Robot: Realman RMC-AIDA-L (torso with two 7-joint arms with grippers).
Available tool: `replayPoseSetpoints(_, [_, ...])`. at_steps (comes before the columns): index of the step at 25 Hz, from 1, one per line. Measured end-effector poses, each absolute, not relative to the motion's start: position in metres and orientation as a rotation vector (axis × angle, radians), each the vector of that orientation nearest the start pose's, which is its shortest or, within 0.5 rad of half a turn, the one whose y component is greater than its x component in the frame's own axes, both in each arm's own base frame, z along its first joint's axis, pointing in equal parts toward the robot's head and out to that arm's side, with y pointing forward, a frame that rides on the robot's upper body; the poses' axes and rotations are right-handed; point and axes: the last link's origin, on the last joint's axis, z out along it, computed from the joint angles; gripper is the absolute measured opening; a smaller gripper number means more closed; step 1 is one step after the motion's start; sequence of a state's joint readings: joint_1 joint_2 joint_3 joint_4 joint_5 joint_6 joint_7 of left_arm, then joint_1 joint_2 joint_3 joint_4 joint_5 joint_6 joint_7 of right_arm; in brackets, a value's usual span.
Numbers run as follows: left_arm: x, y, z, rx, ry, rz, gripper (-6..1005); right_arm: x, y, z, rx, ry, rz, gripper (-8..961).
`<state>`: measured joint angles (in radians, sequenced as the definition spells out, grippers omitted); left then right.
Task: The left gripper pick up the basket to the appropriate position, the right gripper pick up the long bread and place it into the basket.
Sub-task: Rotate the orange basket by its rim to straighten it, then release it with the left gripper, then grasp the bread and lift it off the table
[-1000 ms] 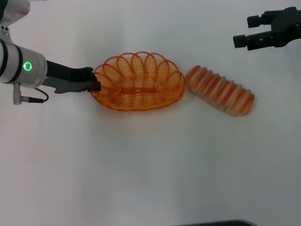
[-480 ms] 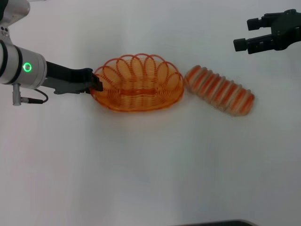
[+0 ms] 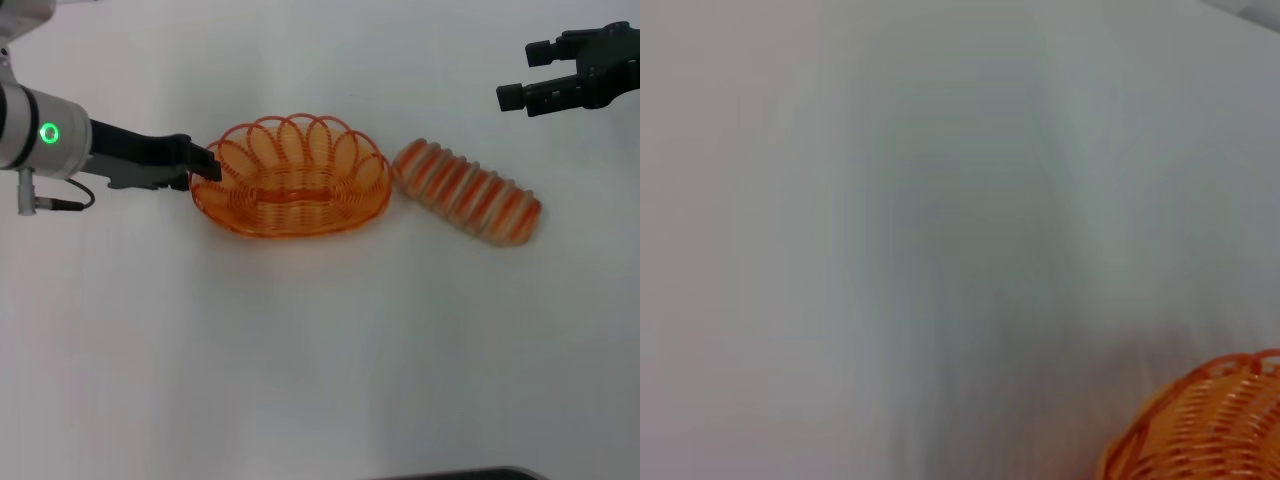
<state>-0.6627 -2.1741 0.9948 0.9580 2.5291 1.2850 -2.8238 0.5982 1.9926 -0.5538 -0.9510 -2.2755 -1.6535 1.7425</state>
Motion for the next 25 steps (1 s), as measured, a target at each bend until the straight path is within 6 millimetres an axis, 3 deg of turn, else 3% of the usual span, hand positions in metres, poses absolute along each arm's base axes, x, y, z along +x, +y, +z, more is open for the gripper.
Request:
replayPoseSetpoints(7, [-0.216, 0.383, -0.014, -2.149, -1.743, -0.199, 458, 0.265, 0.361, 0.089, -2.634, 0.790, 0.362, 938])
replayPoseSetpoints(12, [-0.209, 0.384, -0.008, -2.187, -1.699, -0.229, 544, 0.263, 0.362, 0.089, -2.633, 0.787, 0.365, 938])
replayPoseSetpoints(18, [-0.205, 0.386, 0.000, -2.227, -1.611, -0.216, 729, 0.262, 0.363, 0.089, -2.627, 0.808, 0.380, 938])
replayPoseSetpoints(20, [-0.205, 0.387, 0.006, -2.234, -1.579, -0.218, 891, 0.261, 0.363, 0.090, -2.626, 0.828, 0.390, 938])
replayPoseSetpoints(25, [-0.203, 0.388, 0.020, -2.283, -1.473, -0.275, 889, 0.258, 0.365, 0.090, -2.621, 0.883, 0.395, 938])
